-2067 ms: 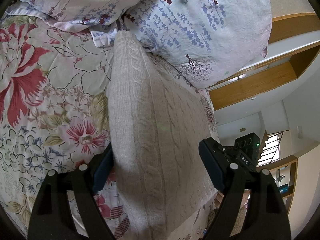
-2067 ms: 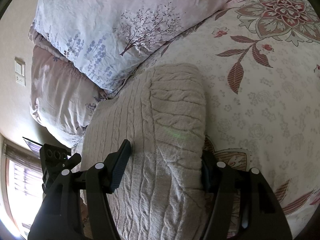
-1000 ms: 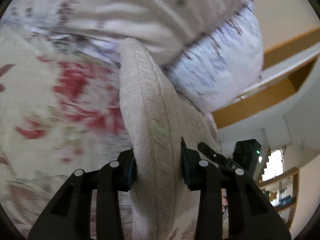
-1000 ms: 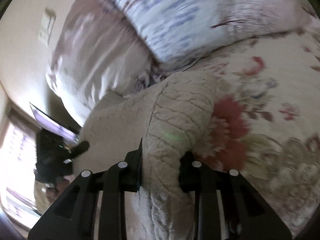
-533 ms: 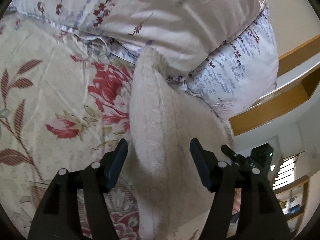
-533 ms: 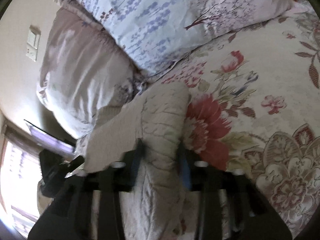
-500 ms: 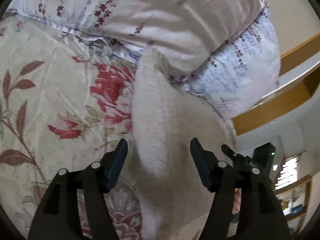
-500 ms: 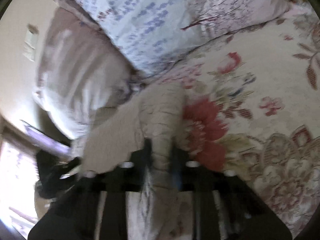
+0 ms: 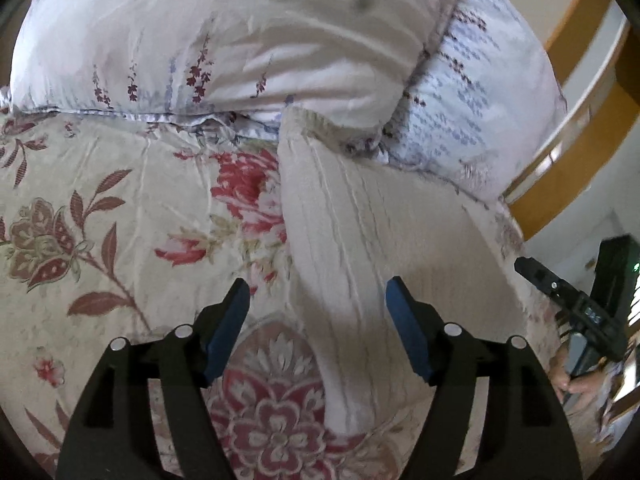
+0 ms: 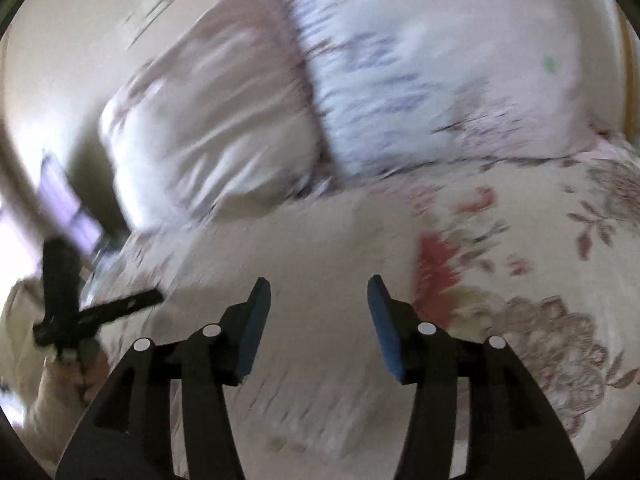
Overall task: Fold small clothes
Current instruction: 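Release the folded sweater and pull both grippers back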
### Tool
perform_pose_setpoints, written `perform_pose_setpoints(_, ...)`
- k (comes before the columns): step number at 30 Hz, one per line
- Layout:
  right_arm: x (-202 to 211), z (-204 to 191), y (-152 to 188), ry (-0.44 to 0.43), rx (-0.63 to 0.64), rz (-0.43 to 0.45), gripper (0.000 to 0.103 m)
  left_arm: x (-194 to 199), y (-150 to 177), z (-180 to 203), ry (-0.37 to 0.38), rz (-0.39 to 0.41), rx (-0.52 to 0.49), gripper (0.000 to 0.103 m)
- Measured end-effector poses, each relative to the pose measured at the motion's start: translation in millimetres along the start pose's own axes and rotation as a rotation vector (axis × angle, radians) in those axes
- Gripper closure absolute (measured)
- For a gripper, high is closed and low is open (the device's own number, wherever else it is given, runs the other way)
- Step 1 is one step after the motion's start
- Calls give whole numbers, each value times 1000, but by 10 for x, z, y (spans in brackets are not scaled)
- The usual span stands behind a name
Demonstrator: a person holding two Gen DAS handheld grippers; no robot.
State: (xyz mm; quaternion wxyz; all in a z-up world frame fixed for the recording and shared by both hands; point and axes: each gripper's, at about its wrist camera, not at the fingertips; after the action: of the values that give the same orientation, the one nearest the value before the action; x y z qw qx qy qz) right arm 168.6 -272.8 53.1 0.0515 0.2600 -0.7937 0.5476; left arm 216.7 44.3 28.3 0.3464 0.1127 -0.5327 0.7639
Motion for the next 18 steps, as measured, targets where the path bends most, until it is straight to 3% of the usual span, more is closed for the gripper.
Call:
perform_pose_setpoints(1, -43, -38, 39, -7, 18, -33, 50, -27, 31, 27, -20, -7, -23, 32)
perform_pose_setpoints(4, -284, -68, 236, 101, 85, -148, 49, -98, 85, 34, -61, -14, -51, 25)
perform_pose_setpoints(8, -205, -171, 251, 146, 134, -95, 44, -49, 106, 63, -73, 10, -82, 25)
perform_pose_setpoints(10, -35, -221, 230, 152, 145, -36, 18, 56, 121, 69, -47, 34, -86, 26)
perform_pose_setpoints(11, 40, -234, 232, 161, 152, -12, 15, 112, 136, 74, -42, 47, -90, 26)
perform_pose_setpoints(13, 224, -240, 255, 183, 170, 42, 12, 229, 179, 78, -41, 70, -100, 22)
perform_pose_setpoints(15, 293, -230, 260, 201, 166, 53, 11, 324, 225, 73, -57, 89, -102, 15)
perform_pose_setpoints(18, 381, -169, 341, 217, 138, 48, 11, 459, 332, 75, -70, 105, -98, 12)
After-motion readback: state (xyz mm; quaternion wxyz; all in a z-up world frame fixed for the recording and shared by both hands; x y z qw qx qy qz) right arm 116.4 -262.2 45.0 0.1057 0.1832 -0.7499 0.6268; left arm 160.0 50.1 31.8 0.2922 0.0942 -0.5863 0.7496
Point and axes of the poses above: each gripper's, at about its wrist camera, not at the fingertips, and x roughly against the way its jaws point, z to its right, y to its underside, and after that the axes turned 14 degrees about z, right-handed
